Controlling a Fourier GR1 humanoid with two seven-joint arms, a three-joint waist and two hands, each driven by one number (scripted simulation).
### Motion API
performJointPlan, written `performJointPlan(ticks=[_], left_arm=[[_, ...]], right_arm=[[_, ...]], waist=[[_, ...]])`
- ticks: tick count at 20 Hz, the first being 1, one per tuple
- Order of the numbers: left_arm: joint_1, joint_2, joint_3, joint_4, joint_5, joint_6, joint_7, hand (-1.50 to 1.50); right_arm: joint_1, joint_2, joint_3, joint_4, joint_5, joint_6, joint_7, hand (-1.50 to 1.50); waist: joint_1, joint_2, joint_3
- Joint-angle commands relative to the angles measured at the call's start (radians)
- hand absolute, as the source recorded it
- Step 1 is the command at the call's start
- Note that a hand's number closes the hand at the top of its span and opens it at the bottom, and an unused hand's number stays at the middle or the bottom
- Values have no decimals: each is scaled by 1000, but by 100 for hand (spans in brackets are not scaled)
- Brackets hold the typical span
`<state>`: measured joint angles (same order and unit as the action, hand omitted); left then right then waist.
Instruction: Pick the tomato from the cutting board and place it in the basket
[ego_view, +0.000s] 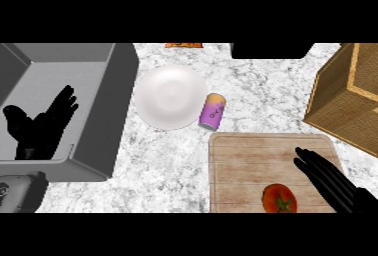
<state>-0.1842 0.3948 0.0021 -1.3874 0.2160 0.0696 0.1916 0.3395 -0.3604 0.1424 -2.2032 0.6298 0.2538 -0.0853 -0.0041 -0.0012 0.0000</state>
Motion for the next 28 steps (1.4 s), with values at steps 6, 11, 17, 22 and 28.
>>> performJointPlan(ticks=[6, 11, 17, 22, 28], left_arm=[[35, -41, 17, -25, -46, -13, -12, 0], [-91, -44, 67, 117, -48, -63, -30, 0], [-10, -71, 63, 30, -89, -52, -9, 0], [-6, -93, 77, 26, -102, -60, -5, 0], [18, -49, 134, -7, -71, -133, 13, 0]], right_arm=[[-70, 47, 64, 208, 199, -46, -8, -150], [-55, 37, 39, 193, 198, -11, -23, -150], [69, -3, -53, 165, 116, -17, -197, -150], [45, 40, 3, 114, 144, 40, -164, -150], [75, 57, 12, 210, 241, -54, -244, -150]], waist=[[5, 1, 0], [-3, 2, 0], [-4, 0, 0], [-2, 0, 0], [0, 0, 0]])
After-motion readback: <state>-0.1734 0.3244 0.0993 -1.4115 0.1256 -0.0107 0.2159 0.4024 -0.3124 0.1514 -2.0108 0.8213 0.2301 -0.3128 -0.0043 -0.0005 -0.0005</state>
